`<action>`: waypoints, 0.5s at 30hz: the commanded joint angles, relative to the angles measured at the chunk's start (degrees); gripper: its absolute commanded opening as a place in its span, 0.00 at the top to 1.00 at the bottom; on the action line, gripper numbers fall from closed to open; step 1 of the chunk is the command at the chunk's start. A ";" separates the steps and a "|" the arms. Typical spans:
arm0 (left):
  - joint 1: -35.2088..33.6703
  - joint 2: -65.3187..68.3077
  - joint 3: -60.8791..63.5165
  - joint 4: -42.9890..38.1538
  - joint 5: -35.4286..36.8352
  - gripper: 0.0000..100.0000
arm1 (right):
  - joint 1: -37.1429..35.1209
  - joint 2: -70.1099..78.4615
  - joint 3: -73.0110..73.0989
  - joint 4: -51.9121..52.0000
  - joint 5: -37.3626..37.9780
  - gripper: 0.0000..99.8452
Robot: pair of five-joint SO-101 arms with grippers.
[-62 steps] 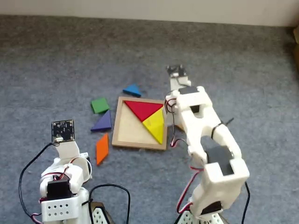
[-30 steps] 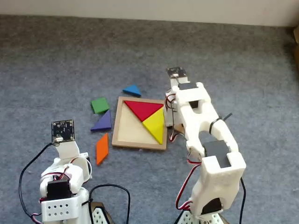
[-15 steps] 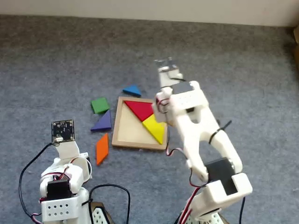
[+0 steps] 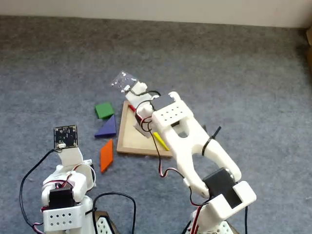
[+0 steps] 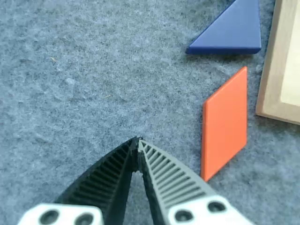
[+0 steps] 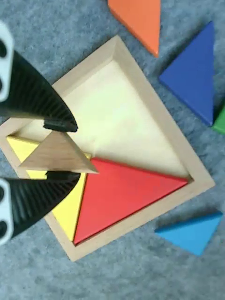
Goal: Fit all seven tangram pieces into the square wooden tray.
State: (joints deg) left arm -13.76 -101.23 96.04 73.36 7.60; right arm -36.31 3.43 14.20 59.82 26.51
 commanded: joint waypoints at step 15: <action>0.66 -0.04 1.27 0.18 -0.09 0.99 | -0.92 -3.82 2.77 -1.19 -49.05 0.96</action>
State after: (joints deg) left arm -13.76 -101.23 96.04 73.36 7.60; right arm -36.40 3.34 16.13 59.65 -17.45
